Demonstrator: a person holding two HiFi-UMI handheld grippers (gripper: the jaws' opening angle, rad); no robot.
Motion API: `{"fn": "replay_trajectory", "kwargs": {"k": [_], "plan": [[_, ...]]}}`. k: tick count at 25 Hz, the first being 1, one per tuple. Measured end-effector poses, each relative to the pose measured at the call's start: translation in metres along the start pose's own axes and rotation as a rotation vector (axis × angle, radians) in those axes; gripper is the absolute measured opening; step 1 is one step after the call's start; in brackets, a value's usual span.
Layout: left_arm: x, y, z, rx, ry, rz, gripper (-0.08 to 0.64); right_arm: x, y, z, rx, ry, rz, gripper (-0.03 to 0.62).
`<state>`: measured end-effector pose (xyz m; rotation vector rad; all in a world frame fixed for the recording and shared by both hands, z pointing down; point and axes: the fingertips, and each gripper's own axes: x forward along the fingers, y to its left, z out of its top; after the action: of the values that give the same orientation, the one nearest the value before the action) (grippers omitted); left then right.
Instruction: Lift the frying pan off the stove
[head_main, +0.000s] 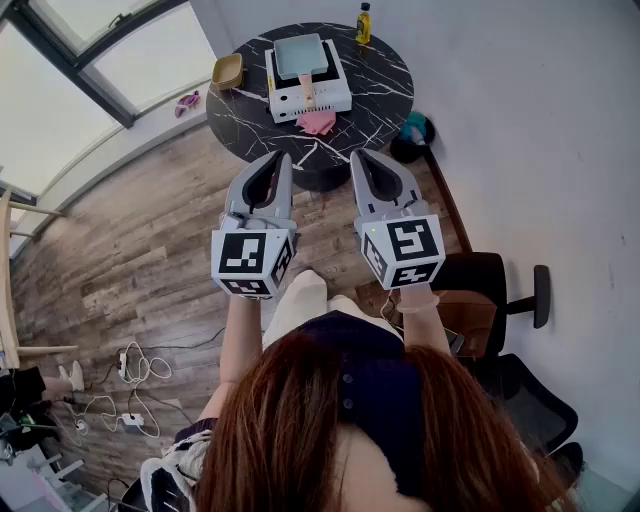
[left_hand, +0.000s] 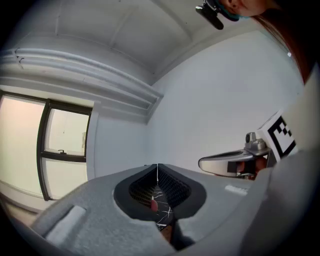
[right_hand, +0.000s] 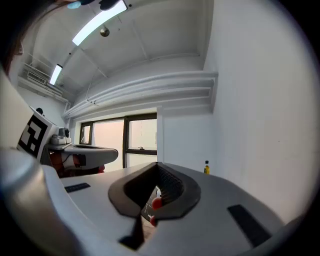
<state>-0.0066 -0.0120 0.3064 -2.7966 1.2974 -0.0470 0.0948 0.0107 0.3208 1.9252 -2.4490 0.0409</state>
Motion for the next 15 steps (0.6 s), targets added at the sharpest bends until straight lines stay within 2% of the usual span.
{"fn": "replay_trajectory", "kwargs": {"k": [15], "plan": [[0.018, 0.045, -0.009, -0.018, 0.011, -0.017, 0.014, 0.043, 0.011, -0.005, 0.052, 0.030, 0.001, 0.008]]}}
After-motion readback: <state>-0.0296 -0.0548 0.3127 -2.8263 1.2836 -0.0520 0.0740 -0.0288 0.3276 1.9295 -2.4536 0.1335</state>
